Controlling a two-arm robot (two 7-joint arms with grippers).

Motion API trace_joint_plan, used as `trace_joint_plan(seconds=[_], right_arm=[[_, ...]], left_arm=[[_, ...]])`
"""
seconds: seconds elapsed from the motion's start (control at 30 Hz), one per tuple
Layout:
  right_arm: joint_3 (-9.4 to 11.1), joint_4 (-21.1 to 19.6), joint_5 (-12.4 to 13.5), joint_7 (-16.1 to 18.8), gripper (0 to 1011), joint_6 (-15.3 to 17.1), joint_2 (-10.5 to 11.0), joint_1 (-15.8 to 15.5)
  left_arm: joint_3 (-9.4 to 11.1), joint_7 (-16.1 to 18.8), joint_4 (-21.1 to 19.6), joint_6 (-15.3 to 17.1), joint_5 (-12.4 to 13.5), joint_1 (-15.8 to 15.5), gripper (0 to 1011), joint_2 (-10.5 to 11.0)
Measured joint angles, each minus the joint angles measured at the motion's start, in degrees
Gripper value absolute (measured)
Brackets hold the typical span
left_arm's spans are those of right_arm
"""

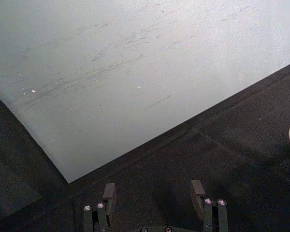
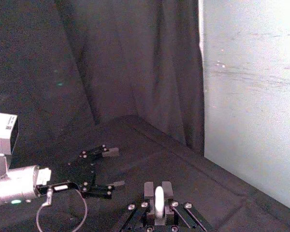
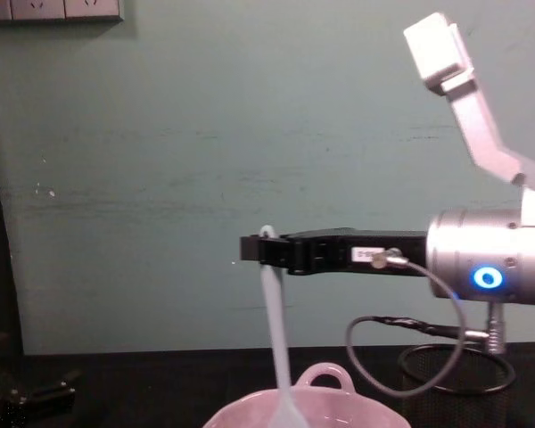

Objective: Use the one hand to pick up the spoon and stir the clear water in the bowl.

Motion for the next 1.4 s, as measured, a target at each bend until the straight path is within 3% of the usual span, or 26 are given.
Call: trace_joint_plan(seconds=[0.4, 0.57, 0.73, 0.9, 1.1, 1.4], right_arm=[[-1.55, 8.44, -0.54, 1.41, 108, -2.6, -4.7, 4.39], [-0.77, 12.54, -0.91, 1.43, 109, -3.78, -5.81, 6.13], [0.3, 13.99, -1.33, 1.14, 109, -4.14, -5.66, 6.86], [1.61, 13.09, -1.57, 0.34, 108, -3.9, -4.33, 6.39], [3.51, 8.53, -1.41, -0.94, 109, -2.72, -1.52, 3.63], [4.32, 2.72, -0.54, -1.68, 109, -1.15, 0.74, 0.2]], left_arm=[[0.0, 0.0, 0.0, 0.0, 0.0, 0.0, 1011, 0.0], [0.0, 0.0, 0.0, 0.0, 0.0, 0.0, 1011, 0.0], [0.0, 0.0, 0.0, 0.0, 0.0, 0.0, 1011, 0.0], [0.0, 0.0, 0.0, 0.0, 0.0, 0.0, 1011, 0.0], [0.0, 0.0, 0.0, 0.0, 0.0, 0.0, 1011, 0.0], [0.0, 0.0, 0.0, 0.0, 0.0, 0.0, 1011, 0.0]])
